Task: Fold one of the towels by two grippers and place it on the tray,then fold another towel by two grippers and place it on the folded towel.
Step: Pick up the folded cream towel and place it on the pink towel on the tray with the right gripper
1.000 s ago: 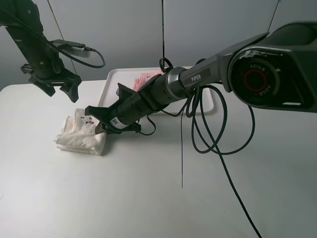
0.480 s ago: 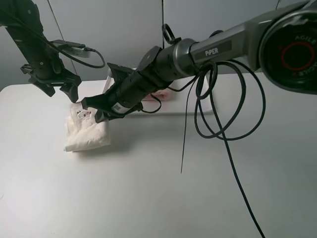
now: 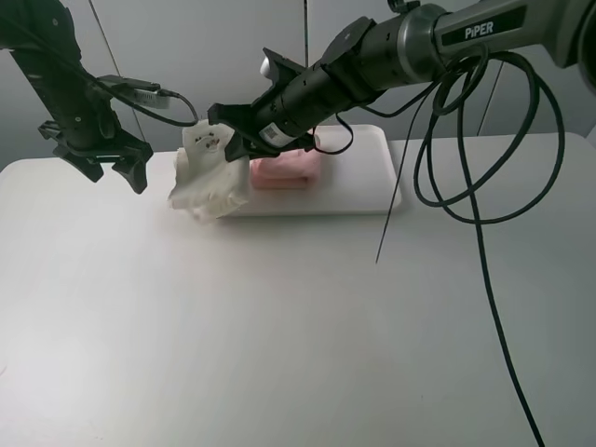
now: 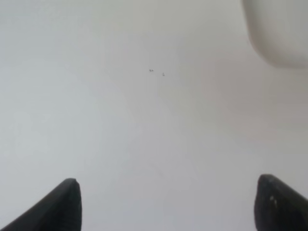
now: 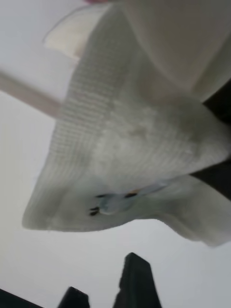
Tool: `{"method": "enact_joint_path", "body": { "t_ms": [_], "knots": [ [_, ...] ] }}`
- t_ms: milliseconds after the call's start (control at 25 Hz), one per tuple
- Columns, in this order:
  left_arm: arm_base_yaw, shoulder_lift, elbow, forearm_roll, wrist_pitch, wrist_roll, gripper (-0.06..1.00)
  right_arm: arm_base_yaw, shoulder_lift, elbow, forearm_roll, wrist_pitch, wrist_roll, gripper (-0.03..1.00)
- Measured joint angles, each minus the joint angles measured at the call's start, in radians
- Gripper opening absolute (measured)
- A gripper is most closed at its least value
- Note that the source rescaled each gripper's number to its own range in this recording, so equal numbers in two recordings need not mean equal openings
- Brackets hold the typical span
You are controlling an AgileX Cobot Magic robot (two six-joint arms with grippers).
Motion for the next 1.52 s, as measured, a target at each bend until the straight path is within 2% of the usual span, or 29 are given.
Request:
{"method": "enact_joint_path", "body": {
  "t_ms": [440, 720, 1080, 1400, 1480, 1520],
  "knots": [
    [0.0, 0.0, 0.0, -0.009, 0.004, 0.0, 0.93, -0.061, -0.002, -0.173, 0.0, 0.016, 0.067, 0.09],
    [0.0, 0.0, 0.0, -0.011, 0.008, 0.0, 0.93, -0.111, 0.014, -0.184, 0.011, 0.024, 0.121, 0.09],
    [0.0, 0.0, 0.0, -0.011, 0.025, 0.0, 0.93, -0.209, 0.142, -0.184, 0.031, 0.043, 0.179, 0.09],
    [0.0, 0.0, 0.0, -0.011, 0.036, 0.002, 0.93, -0.219, 0.211, -0.184, 0.022, 0.045, 0.195, 0.09],
    [0.0, 0.0, 0.0, -0.011, 0.036, 0.002, 0.93, -0.219, 0.211, -0.184, 0.013, 0.036, 0.199, 0.17],
    [0.0, 0.0, 0.0, -0.011, 0.037, 0.002, 0.93, -0.219, 0.211, -0.184, 0.009, 0.031, 0.199, 0.27]
  ]
}}
